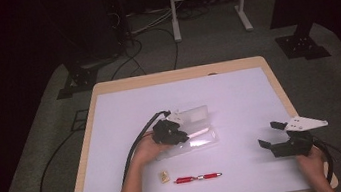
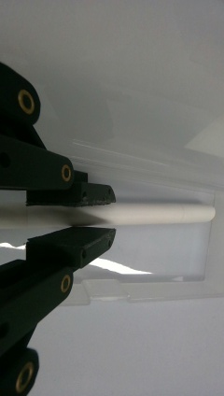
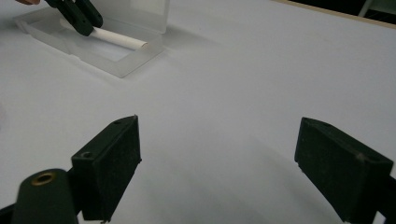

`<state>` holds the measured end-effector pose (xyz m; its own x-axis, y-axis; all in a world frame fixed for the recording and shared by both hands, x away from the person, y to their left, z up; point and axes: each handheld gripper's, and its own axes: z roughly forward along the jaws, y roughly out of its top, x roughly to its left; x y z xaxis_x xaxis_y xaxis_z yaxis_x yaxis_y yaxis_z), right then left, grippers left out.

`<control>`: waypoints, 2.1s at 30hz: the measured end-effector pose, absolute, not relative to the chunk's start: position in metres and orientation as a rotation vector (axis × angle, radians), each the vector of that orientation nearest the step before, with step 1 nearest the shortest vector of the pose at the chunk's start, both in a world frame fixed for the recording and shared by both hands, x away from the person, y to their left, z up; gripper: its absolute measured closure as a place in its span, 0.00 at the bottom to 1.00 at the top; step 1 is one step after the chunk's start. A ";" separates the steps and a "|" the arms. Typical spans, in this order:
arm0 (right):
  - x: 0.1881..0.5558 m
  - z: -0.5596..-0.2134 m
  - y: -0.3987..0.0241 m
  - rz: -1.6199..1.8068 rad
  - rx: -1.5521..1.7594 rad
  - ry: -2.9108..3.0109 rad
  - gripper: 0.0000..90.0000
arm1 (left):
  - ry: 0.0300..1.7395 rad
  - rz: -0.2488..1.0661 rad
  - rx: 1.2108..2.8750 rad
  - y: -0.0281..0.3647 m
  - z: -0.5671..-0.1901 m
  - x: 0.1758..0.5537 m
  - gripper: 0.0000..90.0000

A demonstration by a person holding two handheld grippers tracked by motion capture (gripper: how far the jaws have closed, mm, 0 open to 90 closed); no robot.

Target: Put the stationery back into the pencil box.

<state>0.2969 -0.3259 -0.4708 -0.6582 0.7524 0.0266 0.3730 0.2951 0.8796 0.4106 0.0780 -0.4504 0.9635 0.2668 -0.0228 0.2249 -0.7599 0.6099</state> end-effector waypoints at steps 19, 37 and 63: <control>0.297 -0.471 -0.326 1.317 1.008 2.176 0.15 | 0.295 0.087 2.438 0.074 -0.438 0.398 0.74; 0.297 -0.471 -0.326 1.317 1.006 2.178 0.15 | 0.224 0.039 2.439 0.064 -0.429 0.381 0.68; 0.297 -0.471 -0.326 1.315 1.006 2.179 0.15 | 0.228 0.039 2.400 0.070 -0.429 0.360 0.55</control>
<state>0.2970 -0.3255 -0.4709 -0.6600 0.7509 0.0252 0.3721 0.2975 0.8792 0.3598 0.0701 -0.4286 0.9839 0.1750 -0.0348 0.1533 -0.7295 0.6666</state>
